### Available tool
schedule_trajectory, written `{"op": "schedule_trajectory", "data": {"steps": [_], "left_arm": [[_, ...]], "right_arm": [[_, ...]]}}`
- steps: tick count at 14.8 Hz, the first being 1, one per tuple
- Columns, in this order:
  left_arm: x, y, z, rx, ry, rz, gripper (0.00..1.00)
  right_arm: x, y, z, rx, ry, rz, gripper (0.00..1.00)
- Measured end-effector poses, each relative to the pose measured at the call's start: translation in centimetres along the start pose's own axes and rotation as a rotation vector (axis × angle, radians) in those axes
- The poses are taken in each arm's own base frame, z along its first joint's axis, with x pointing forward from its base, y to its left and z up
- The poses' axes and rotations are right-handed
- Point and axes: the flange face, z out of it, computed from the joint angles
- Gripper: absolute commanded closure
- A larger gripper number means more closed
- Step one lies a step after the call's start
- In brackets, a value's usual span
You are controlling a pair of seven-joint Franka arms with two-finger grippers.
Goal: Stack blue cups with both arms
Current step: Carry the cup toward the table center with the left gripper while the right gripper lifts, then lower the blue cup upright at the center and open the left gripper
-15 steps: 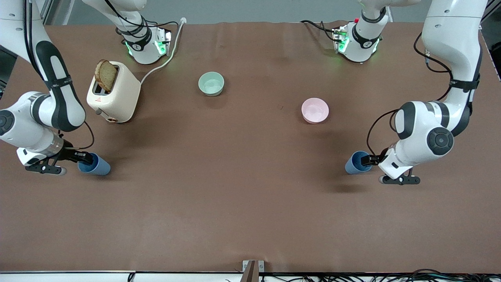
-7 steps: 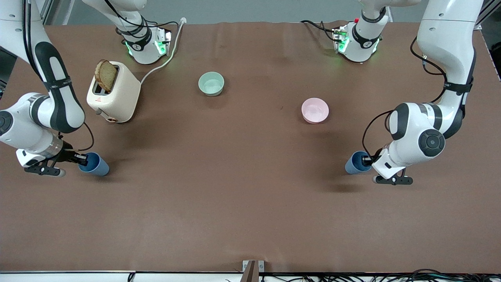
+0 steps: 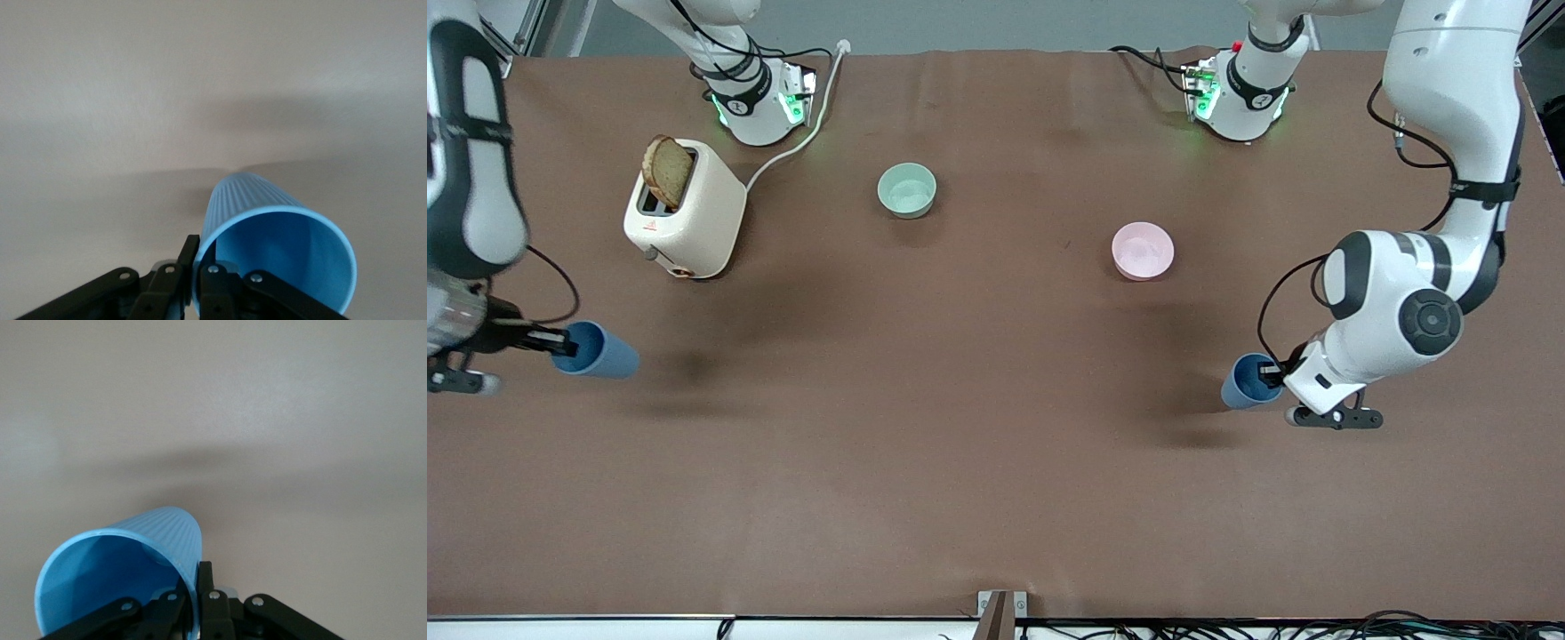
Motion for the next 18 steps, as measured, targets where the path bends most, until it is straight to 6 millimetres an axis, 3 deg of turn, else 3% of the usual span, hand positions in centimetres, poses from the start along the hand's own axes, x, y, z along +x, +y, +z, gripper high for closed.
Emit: {"op": "schedule_trajectory", "data": {"steps": [1, 3, 5, 7, 9, 12, 15, 18], "left_arm": [[0.6, 1.6, -2.5, -0.008, 0.004, 0.024, 1.00], [1.3, 7.1, -7.1, -0.032, 0.018, 0.108, 1.00], [1.2, 14.2, -8.8, -0.050, 0.018, 0.206, 1.00], [0.7, 21.1, -7.2, -0.063, 0.010, 0.300, 0.99], [-0.1, 27.7, -4.0, -0.076, 0.011, 0.384, 0.99], [-2.1, 34.9, 0.3, -0.092, 0.025, 0.479, 0.99], [-4.3, 39.1, 3.2, -0.091, 0.010, 0.540, 0.99], [-5.7, 40.8, 5.7, -0.082, -0.024, 0.567, 0.94]], "right_arm": [[-0.5, -0.3, -2.7, 0.003, 0.005, 0.004, 0.99], [-1.8, -0.9, -7.0, 0.008, 0.010, 0.005, 0.99], [-3.4, -1.4, -10.3, 0.012, 0.015, -0.001, 0.99], [-5.4, -1.8, -13.2, 0.017, 0.020, -0.006, 0.98], [-7.4, -2.0, -15.6, 0.021, 0.018, -0.009, 0.98], [-9.2, -2.5, -17.5, 0.024, 0.011, -0.018, 0.98], [-9.9, -2.9, -18.0, 0.026, -0.001, -0.024, 0.98], [-10.2, -3.0, -18.2, 0.027, -0.004, -0.026, 0.98]]}}
